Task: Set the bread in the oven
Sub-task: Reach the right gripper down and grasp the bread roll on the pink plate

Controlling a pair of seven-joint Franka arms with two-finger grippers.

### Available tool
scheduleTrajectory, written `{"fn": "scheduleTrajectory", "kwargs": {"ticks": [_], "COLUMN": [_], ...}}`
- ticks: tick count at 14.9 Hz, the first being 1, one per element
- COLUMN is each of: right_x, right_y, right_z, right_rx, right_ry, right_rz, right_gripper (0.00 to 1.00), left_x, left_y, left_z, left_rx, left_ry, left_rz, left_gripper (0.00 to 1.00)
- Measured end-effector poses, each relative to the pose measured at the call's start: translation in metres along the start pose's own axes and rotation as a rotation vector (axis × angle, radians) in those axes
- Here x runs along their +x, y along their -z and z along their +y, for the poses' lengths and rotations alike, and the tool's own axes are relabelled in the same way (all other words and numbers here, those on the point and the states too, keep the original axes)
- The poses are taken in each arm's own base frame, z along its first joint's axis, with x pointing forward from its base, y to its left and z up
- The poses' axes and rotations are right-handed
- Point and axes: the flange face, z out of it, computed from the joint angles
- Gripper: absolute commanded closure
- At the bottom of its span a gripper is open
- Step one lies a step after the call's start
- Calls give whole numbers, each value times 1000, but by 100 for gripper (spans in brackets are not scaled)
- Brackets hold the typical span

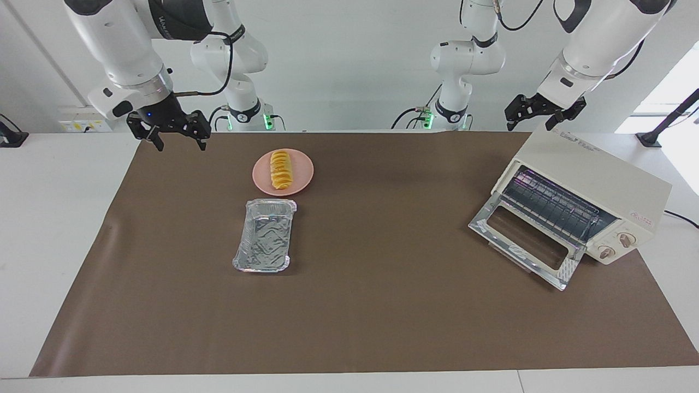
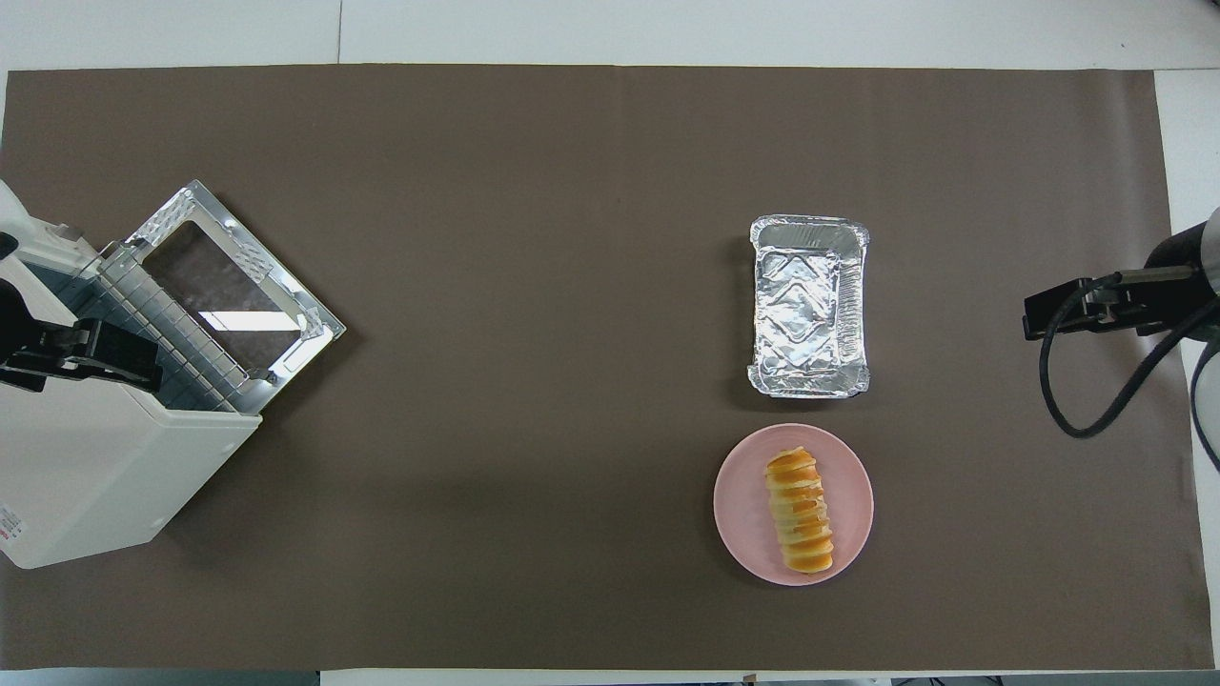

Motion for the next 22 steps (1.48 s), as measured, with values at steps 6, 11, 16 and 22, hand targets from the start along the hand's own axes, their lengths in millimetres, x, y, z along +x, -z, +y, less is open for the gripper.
{"fn": "scheduleTrajectory", "kwargs": {"ticks": [6,11,16,22], "right_x": [-3,-27,-61,-101], "right_y": [-10,-63,-155,-243], "right_z": [-5,-45,-108,-166], "right_rx": [11,95,119,86], "right_ry": [7,-21,0,18], "right_rz": [-35,-99,-171,-157], "right_gripper": [0,0,0,0], "left_x": [0,0,0,0], "left_y": [0,0,0,0], "left_z": [0,0,0,0], "left_rx": [0,0,0,0], "left_ry": [0,0,0,0], "left_rz": [0,0,0,0], "left_gripper": [0,0,0,0]}}
